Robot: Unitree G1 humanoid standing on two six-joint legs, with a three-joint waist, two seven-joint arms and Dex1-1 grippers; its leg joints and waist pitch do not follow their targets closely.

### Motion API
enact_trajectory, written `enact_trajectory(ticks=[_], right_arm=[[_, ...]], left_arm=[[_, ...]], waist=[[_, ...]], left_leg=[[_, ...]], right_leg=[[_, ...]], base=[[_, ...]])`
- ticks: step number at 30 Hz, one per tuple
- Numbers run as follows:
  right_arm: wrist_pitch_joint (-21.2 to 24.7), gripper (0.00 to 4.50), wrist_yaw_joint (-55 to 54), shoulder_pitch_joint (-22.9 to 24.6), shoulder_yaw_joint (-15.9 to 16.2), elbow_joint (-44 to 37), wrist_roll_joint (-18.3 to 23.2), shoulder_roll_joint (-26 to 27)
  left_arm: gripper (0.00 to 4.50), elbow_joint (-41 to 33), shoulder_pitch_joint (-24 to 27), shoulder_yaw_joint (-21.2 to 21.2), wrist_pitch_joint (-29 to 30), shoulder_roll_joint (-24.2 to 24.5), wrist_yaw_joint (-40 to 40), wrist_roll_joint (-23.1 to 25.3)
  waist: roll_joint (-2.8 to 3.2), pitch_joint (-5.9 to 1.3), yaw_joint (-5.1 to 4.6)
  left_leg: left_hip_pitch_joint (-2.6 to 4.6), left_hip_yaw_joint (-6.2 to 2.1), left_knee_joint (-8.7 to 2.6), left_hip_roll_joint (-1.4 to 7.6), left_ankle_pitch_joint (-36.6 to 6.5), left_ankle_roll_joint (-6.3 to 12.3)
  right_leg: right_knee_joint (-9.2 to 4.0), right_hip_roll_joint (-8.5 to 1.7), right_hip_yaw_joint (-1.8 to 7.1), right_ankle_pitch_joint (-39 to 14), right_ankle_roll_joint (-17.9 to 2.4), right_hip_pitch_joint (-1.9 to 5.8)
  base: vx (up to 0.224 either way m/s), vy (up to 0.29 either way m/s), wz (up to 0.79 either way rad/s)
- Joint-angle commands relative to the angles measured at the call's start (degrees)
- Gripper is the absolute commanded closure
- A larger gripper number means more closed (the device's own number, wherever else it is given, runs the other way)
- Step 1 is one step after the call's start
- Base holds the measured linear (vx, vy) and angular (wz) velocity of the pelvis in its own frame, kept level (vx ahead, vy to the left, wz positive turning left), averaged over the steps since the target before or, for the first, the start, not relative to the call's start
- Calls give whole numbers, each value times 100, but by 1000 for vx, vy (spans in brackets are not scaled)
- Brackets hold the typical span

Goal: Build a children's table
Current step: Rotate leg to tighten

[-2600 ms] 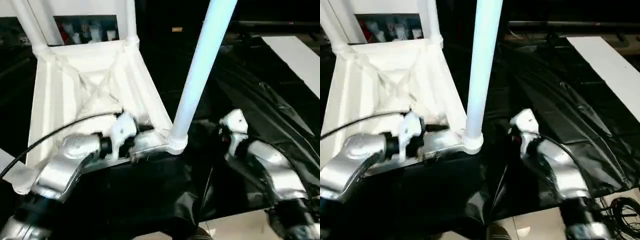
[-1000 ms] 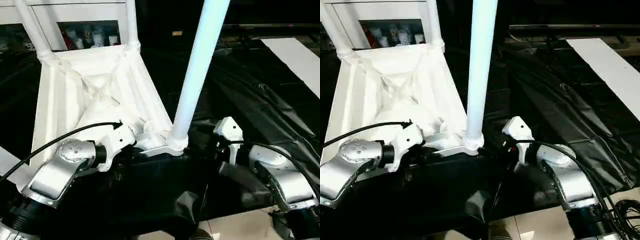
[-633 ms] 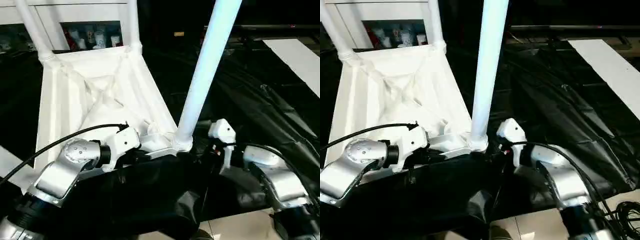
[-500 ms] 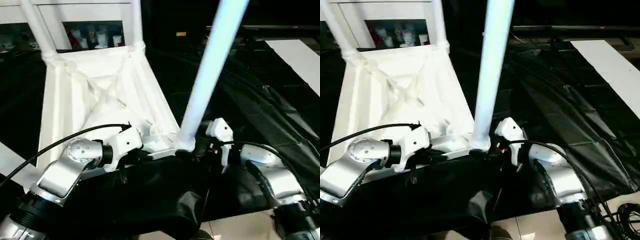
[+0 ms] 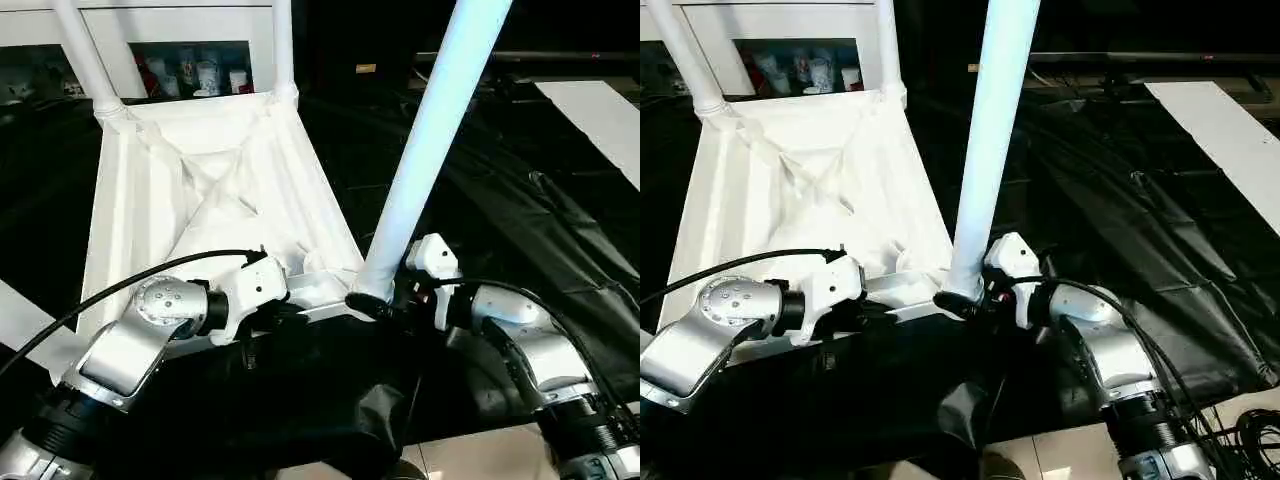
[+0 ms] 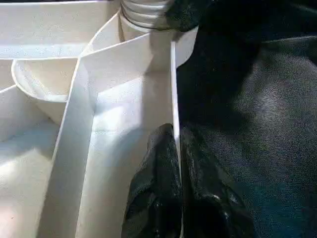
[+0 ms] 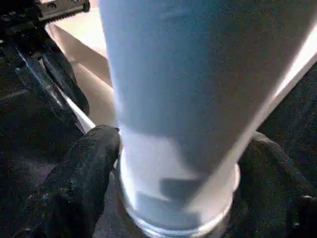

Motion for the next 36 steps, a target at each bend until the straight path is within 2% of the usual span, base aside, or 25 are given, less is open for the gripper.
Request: enact_trajectory(ticks=[1,6,14,20,21,22,24,29,32,33,36], right_arm=[[-66,128,46,4,12,84,-7,-15],[-81,174,51,0,25,126,-17,-8],[-123,176,78,40,46,197,-38,-14],[-119,177,-335,52,-53,360,-97,160],[-67,177,-1202,-11,-327,636,-126,586],[-50,177,-1325,-18,-370,667,-121,648],[71,178,-2481,-75,-701,934,-138,1221],[-52,178,-3488,-107,-646,1151,-521,1688],[-23,178,-3926,-178,-605,1256,-690,1870],[-9,178,-4089,-223,-543,1297,-805,1942],[-69,178,-4029,-255,-437,1310,-887,2024]], left_arm=[[450,31,26,-102,-141,-72,-130,-93],[450,32,35,-97,-143,-63,-171,-91],[450,62,56,-88,-147,-58,-204,-79],[450,235,-2,12,-63,-304,53,-93],[450,552,-165,69,29,-674,488,-12],[450,593,-184,73,42,-720,540,-2],[450,1007,-380,87,155,-1166,1085,141],[450,1597,-691,75,254,-1738,1792,367],[450,1922,-889,116,338,-2044,2228,481],[450,2124,-1015,101,376,-2183,2397,579],[450,2395,-1182,7,430,-2293,2447,745]], waist=[[-16,-395,-23],[-17,-382,-27],[-13,-358,-32],[-14,-304,-56],[-22,-287,-67],[-17,-273,-75],[-8,-276,-97],[-13,-258,-123],[-20,-257,-123],[-25,-255,-113],[-37,-240,-108]], left_leg=[[65,-63,-366,95,-1118,171],[66,-64,-373,94,-1176,164],[67,-70,-393,100,-1257,152],[81,-74,-422,94,-1519,91],[74,-82,-434,88,-1566,50],[114,-72,-427,77,-1705,-19],[98,-99,-448,75,-1748,-86],[140,-125,-475,67,-1983,-120],[129,-107,-504,62,-1878,-57],[159,-109,-501,49,-1969,-57],[169,-127,-508,28,-2117,9]], right_leg=[[-480,-311,209,-1448,-1048,235],[-495,-310,212,-1563,-1014,228],[-517,-315,216,-1710,-966,211],[-578,-314,219,-2125,-866,162],[-588,-316,221,-2292,-812,159],[-633,-317,223,-2567,-776,117],[-643,-337,225,-2799,-673,110],[-707,-337,210,-3063,-411,67],[-723,-315,211,-2793,-381,67],[-739,-314,213,-2929,-346,46],[-795,-334,216,-3272,-171,23]], base=[[0,0,0],[0,0,0],[0,0,0],[0,0,0],[0,0,0],[0,0,0],[0,0,0],[0,0,0],[0,0,0],[0,0,0],[0,0,0]])
